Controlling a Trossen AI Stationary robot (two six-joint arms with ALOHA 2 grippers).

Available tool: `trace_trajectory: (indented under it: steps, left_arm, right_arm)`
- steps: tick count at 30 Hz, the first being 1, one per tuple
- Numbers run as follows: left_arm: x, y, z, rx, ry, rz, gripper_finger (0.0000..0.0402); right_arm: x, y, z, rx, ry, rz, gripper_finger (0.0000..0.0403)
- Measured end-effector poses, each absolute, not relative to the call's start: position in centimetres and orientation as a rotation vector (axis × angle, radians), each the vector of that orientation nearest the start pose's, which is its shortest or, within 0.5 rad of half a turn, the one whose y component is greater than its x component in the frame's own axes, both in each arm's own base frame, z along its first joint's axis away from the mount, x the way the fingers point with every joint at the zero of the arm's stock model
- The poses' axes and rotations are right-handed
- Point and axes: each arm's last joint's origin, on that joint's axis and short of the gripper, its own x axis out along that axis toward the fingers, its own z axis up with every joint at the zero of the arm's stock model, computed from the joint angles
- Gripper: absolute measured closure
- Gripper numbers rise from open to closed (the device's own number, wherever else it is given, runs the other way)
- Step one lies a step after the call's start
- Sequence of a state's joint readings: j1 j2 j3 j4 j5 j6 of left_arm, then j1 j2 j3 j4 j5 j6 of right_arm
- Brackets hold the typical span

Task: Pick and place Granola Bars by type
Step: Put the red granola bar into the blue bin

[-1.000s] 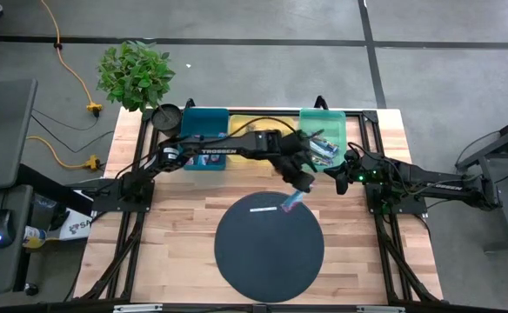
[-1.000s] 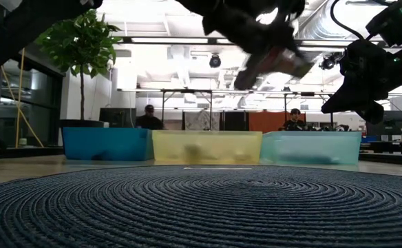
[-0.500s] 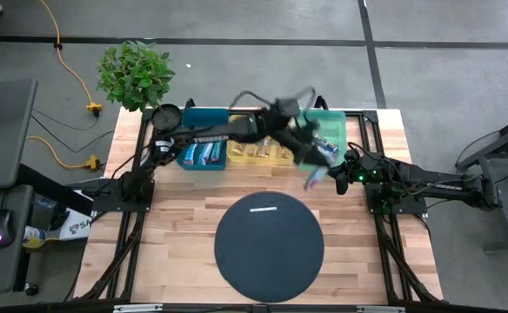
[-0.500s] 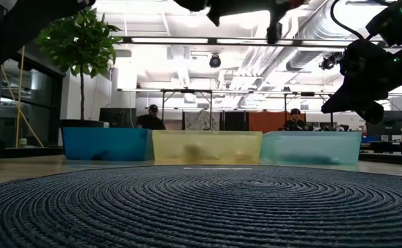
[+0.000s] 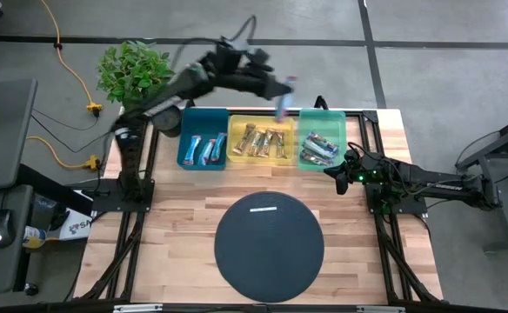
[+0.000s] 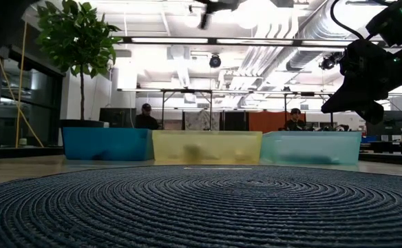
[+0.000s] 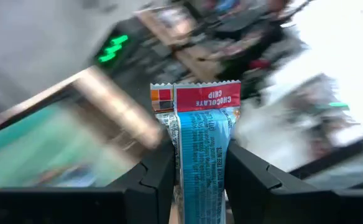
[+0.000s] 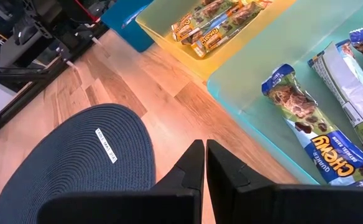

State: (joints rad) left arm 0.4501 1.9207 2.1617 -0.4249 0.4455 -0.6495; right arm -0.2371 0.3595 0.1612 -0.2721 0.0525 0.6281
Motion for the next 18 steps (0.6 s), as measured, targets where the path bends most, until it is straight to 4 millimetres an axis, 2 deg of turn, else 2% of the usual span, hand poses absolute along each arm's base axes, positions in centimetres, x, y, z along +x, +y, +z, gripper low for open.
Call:
trace_trajectory:
  steps: [5,10,14,18]
  left_arm:
    - [32.4,16.1,47.4,-0.684,0.319,0.332,0.0287]
    - [27.5,13.9,48.5,-0.67,0.449,0.543,0.0287]
    - [25.2,12.2,48.0,-0.681,0.558,0.76,0.0287]
    - [24.5,10.8,46.0,-0.668,0.639,0.994,0.0287]
  right_arm:
    - [10.8,-2.8,16.3,0.655,0.366,-0.423,0.0402]
    - [10.8,-2.8,16.3,0.655,0.366,-0.423,0.0402]
    - [10.8,-2.8,16.3,0.655,0.366,-0.423,0.0402]
    - [10.8,-2.8,16.3,0.655,0.366,-0.423,0.0402]
